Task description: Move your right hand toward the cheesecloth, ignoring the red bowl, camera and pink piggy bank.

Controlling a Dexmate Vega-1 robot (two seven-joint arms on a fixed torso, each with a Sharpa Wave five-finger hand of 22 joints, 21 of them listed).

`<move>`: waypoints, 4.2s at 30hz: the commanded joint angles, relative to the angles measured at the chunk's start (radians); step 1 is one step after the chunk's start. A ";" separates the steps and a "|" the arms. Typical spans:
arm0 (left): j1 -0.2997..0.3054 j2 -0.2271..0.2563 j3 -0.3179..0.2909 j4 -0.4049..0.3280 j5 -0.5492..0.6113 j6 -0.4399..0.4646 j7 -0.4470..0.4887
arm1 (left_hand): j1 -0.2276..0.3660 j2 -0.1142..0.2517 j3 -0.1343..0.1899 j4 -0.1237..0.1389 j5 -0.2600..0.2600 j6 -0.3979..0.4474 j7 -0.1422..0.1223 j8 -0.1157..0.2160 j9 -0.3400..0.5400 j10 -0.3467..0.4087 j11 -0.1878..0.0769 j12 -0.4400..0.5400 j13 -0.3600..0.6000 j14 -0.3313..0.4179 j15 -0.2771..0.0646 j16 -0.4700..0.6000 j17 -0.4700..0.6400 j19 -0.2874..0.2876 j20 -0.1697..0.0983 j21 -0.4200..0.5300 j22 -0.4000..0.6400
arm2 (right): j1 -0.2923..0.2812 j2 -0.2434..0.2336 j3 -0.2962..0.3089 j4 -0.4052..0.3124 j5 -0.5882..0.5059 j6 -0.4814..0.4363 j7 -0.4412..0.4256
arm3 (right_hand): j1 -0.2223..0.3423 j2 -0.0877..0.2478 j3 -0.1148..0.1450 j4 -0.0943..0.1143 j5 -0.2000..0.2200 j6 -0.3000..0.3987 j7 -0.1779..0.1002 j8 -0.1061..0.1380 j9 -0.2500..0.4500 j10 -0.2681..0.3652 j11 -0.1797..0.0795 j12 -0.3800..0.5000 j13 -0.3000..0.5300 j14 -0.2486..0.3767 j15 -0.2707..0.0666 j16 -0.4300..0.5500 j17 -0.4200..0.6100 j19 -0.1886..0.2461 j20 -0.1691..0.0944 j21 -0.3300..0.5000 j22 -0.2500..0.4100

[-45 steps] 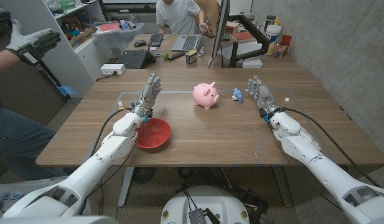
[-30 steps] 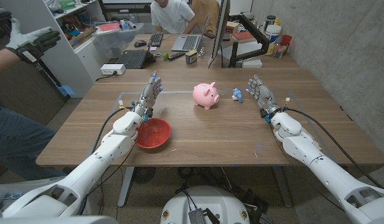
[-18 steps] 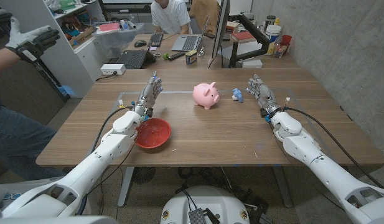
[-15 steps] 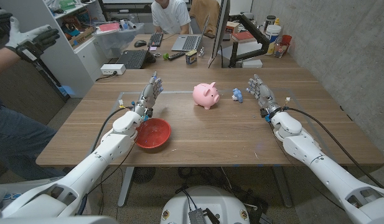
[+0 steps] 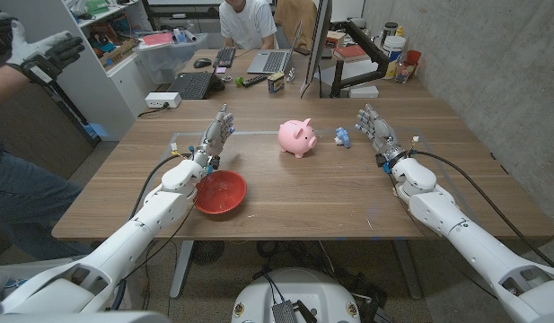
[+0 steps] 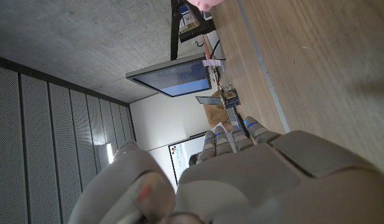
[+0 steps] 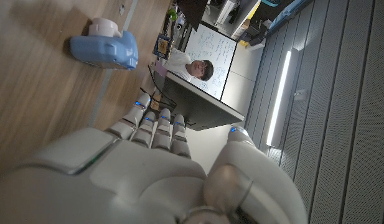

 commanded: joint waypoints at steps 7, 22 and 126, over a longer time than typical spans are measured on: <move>-0.014 0.013 0.002 -0.022 0.000 0.033 0.000 | 0.009 0.006 -0.005 0.002 0.009 0.007 0.002 0.006 0.002 0.006 0.007 0.004 0.002 0.004 0.002 0.007 0.003 -0.005 0.009 -0.007 0.003 | 0.000 -0.031 0.001 -0.020 -0.023 -0.002 0.002 | 0.007 0.004 0.004 -0.005 0.004 0.010 -0.001 0.004 0.004 0.009 -0.002 0.008 0.005 0.014 0.002 0.006 0.002 0.004 -0.011 -0.007 0.003; -0.009 0.039 0.004 -0.080 0.010 0.063 0.009 | 0.010 0.010 -0.007 0.002 0.010 0.008 0.002 0.005 0.002 0.005 0.005 0.003 0.002 0.005 0.002 0.006 0.004 -0.012 0.021 -0.015 0.003 | -0.036 -0.073 0.018 -0.051 -0.028 0.010 0.007 | 0.006 0.002 0.001 -0.008 0.003 0.025 -0.009 0.008 0.004 0.015 -0.015 0.010 0.005 0.026 -0.007 0.009 0.000 0.007 -0.010 -0.016 0.004; -0.029 0.042 0.016 -0.105 0.032 0.103 0.035 | 0.028 0.040 -0.022 -0.001 0.006 0.014 -0.011 0.003 0.003 0.008 -0.007 0.000 0.002 0.007 -0.006 0.003 0.004 -0.002 0.014 -0.052 0.006 | -0.297 -0.248 0.179 -0.284 -0.074 0.075 -0.062 | 0.002 0.007 -0.004 -0.019 0.003 0.034 -0.038 0.005 0.004 0.001 -0.024 0.002 0.005 0.035 -0.010 0.003 -0.002 0.026 -0.004 -0.063 0.005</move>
